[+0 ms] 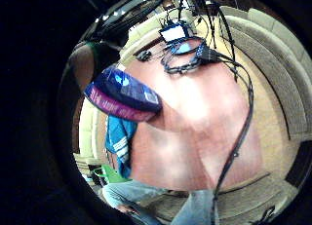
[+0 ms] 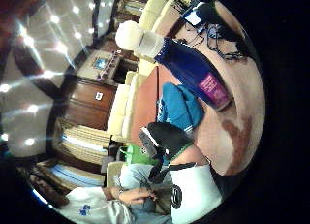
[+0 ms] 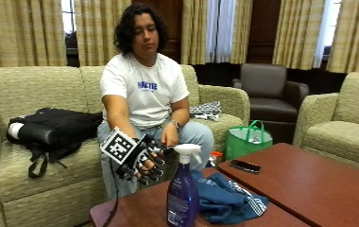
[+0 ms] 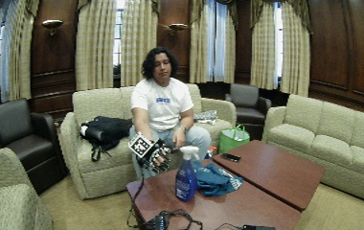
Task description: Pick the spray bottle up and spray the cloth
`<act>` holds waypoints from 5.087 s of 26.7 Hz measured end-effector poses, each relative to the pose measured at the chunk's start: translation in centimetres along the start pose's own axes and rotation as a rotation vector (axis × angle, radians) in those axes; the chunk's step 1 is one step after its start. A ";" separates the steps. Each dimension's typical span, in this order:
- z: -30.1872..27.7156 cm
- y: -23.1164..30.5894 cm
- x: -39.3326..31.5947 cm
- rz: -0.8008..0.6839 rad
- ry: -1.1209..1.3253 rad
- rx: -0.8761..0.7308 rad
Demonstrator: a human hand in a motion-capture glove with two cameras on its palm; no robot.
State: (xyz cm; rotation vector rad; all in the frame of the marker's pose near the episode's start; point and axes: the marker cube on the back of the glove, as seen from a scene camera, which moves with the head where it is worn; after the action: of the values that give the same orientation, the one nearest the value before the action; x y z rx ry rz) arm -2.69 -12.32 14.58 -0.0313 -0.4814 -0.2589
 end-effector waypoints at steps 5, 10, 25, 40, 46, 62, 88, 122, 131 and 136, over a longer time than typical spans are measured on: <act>0.9 -1.3 -1.1 0.064 -0.076 -0.006; 1.7 -2.9 -1.4 0.061 -0.114 0.033; 4.4 -6.3 -2.0 0.143 -0.258 -0.115; 7.7 -9.6 -2.5 0.119 -0.343 -0.151; 8.7 -10.9 -2.9 0.101 -0.335 -0.129; 10.2 -12.2 -4.9 0.149 -0.367 -0.068; 2.3 -8.7 -4.1 -0.085 -0.292 0.202; 5.3 -2.6 -20.3 -0.523 0.790 -0.378; 13.7 -0.7 -19.5 -0.531 0.968 -0.556; 17.6 0.8 -19.0 -0.535 1.043 -0.633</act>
State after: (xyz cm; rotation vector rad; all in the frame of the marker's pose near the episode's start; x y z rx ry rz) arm -26.68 -5.43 21.43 -0.3689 0.6615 -0.8827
